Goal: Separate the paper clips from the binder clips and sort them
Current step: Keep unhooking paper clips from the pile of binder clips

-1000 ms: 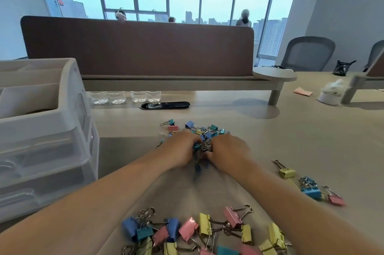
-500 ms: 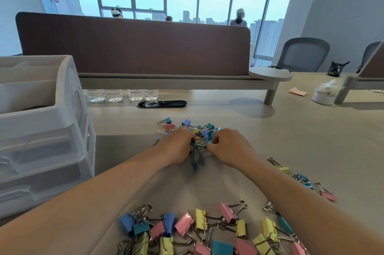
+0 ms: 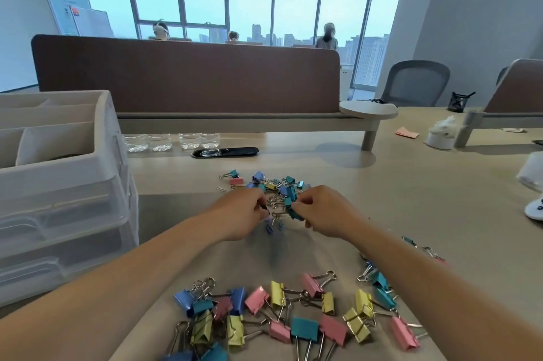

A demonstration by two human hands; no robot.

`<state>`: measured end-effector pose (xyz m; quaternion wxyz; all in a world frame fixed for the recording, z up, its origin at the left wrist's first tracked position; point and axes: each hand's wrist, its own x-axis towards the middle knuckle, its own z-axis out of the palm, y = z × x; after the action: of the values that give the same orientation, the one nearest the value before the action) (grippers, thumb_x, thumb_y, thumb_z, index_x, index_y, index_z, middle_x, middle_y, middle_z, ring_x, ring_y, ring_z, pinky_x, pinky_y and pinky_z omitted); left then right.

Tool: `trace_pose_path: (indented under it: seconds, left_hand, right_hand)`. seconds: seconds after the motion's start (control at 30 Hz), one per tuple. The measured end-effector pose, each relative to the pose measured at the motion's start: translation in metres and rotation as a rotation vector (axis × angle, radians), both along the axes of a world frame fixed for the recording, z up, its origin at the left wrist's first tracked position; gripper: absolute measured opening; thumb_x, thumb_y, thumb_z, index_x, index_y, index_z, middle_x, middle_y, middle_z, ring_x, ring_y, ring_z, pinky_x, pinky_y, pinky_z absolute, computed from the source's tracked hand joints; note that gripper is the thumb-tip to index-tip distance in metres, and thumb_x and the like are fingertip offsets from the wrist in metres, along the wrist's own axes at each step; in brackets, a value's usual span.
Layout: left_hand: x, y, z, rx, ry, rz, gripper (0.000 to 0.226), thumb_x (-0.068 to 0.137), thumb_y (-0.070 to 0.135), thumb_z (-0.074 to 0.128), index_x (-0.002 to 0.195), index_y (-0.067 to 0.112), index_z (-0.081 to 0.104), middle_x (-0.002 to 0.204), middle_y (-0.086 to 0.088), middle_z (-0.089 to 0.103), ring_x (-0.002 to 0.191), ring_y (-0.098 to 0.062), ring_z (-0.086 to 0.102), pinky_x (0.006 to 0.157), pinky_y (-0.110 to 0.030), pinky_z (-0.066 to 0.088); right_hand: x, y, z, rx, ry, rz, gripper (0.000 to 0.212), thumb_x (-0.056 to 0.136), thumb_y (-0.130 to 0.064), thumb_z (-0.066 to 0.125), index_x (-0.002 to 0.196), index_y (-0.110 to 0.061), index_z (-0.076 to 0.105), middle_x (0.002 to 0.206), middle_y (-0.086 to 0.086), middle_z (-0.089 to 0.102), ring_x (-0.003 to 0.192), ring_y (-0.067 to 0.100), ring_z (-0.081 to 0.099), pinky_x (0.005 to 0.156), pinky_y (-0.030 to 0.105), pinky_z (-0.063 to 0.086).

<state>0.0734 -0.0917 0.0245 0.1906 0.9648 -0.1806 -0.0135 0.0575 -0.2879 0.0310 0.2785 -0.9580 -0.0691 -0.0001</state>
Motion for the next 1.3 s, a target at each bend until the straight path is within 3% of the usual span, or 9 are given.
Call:
trace_pose_path:
  seconds: [0.1,0.27,0.37,0.5,0.63,0.87,1.0,1.2,1.3]
  left_hand:
    - [-0.015,0.004,-0.001,0.053,0.028,-0.019,0.019,0.096,0.035,0.055,0.112,0.025,0.056,0.097,0.007,0.059,0.089,-0.012,0.056,0.078,-0.031,0.049]
    - [-0.039,0.006,-0.003,0.121,0.054,-0.047,0.02,0.091,0.034,0.063,0.107,0.023,0.058,0.106,0.004,0.058,0.094,-0.013,0.055,0.082,-0.03,0.049]
    - [-0.051,0.006,-0.006,0.147,0.089,-0.056,0.024,0.09,0.036,0.065,0.11,0.023,0.061,0.107,0.005,0.06,0.093,-0.012,0.055,0.077,-0.026,0.045]
    - [-0.058,0.004,-0.006,0.138,0.105,-0.081,0.027,0.094,0.041,0.059,0.114,0.023,0.064,0.107,0.006,0.064,0.094,-0.01,0.059,0.085,-0.029,0.049]
    - [-0.06,0.001,-0.005,0.136,0.076,-0.095,0.029,0.1,0.034,0.049,0.123,0.023,0.062,0.118,0.003,0.064,0.1,-0.012,0.058,0.088,-0.029,0.048]
    - [-0.054,0.004,-0.005,0.124,0.05,-0.142,0.023,0.099,0.032,0.05,0.11,0.022,0.067,0.106,0.004,0.067,0.091,-0.011,0.058,0.082,-0.028,0.048]
    - [-0.031,0.011,-0.006,0.073,-0.035,-0.082,0.019,0.099,0.027,0.051,0.11,0.02,0.065,0.11,0.003,0.064,0.094,-0.01,0.057,0.079,-0.024,0.043]
    - [0.021,0.013,-0.007,0.073,-0.119,-0.012,0.031,0.098,0.019,0.051,0.128,0.016,0.059,0.124,-0.005,0.053,0.107,-0.02,0.054,0.082,-0.026,0.038]
    - [0.045,0.011,-0.005,0.094,-0.144,-0.002,0.026,0.096,0.019,0.053,0.121,0.014,0.06,0.12,-0.006,0.052,0.104,-0.023,0.054,0.087,-0.032,0.044]
  right_hand:
    - [-0.015,0.001,0.001,0.019,0.043,0.075,0.016,0.09,-0.031,0.066,0.097,-0.018,0.073,0.085,-0.003,0.07,0.079,0.014,0.066,0.074,0.029,0.055]
    - [-0.036,0.001,-0.003,-0.095,0.071,0.18,0.031,0.084,-0.026,0.074,0.113,-0.018,0.065,0.099,-0.008,0.062,0.088,0.009,0.058,0.068,0.012,0.043]
    - [-0.041,0.002,-0.009,-0.082,0.113,0.197,0.03,0.086,-0.028,0.073,0.113,-0.018,0.068,0.101,-0.008,0.065,0.091,0.009,0.061,0.081,0.02,0.048]
    - [-0.042,0.008,-0.013,-0.057,0.101,0.161,0.021,0.094,-0.027,0.062,0.11,-0.017,0.072,0.101,-0.005,0.069,0.085,0.005,0.062,0.072,0.017,0.048]
    - [-0.04,0.014,-0.017,-0.091,0.121,0.173,0.02,0.092,-0.022,0.064,0.11,-0.018,0.074,0.107,-0.005,0.071,0.092,0.007,0.065,0.086,0.025,0.054]
    - [-0.032,0.013,-0.018,-0.122,0.108,0.195,0.011,0.091,-0.02,0.062,0.086,-0.025,0.07,0.087,-0.01,0.067,0.082,0.007,0.063,0.072,0.02,0.049]
    - [-0.017,0.011,-0.019,-0.159,0.021,0.143,0.008,0.093,-0.022,0.059,0.092,-0.024,0.067,0.091,-0.008,0.066,0.081,0.006,0.06,0.067,0.018,0.045]
    - [0.018,0.005,-0.014,-0.252,-0.121,0.05,0.026,0.094,-0.018,0.055,0.118,-0.021,0.065,0.12,-0.001,0.061,0.103,0.017,0.06,0.09,0.031,0.051]
    - [0.042,0.002,-0.012,-0.259,-0.17,0.03,0.031,0.092,-0.015,0.059,0.123,-0.019,0.06,0.125,0.003,0.054,0.105,0.022,0.06,0.09,0.034,0.051]
